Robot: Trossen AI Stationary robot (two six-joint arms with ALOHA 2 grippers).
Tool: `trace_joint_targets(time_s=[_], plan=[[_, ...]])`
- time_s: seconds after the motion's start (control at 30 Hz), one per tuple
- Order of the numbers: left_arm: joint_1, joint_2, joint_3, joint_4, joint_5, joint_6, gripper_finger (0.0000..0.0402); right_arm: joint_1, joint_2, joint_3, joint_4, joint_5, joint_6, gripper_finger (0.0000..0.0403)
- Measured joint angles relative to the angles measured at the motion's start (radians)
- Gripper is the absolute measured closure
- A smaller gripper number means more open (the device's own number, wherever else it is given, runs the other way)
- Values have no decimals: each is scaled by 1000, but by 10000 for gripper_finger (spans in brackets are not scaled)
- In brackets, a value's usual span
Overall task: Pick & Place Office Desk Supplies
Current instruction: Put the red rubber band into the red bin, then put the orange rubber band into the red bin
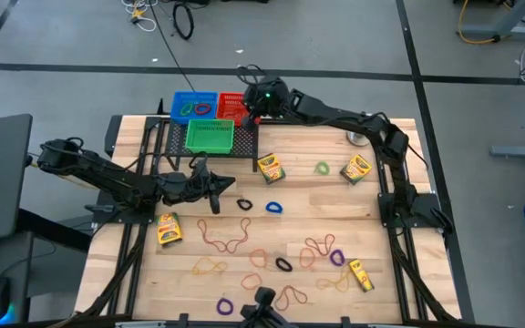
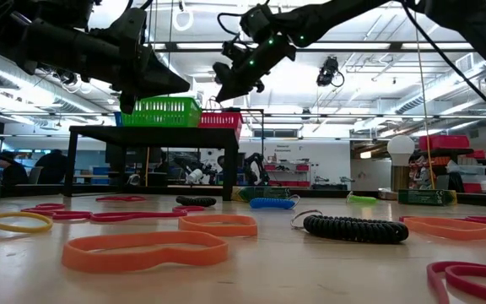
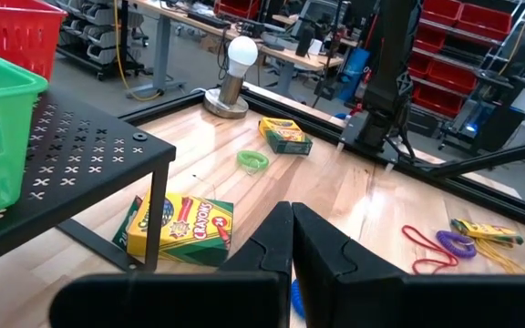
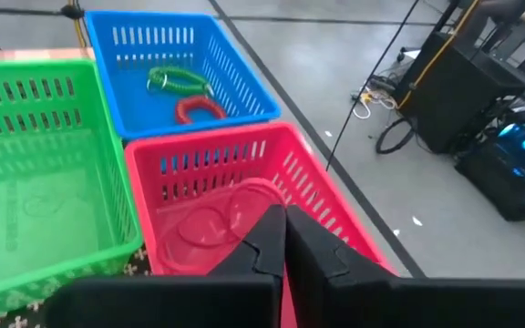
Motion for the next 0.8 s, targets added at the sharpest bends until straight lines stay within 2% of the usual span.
trace_joint_targets(time_s=[0.17, 0.43, 0.8], plan=[[0, 0, 0, 12, 0, -2, 394, 0, -1, 0, 30, 16, 0, 378], [0, 0, 0, 22, 11, -1, 394, 2, -1, 0, 21, 22, 1, 317], [0, 0, 0, 23, 11, -4, 394, 32, -15, -2, -22, 140, 54, 232]])
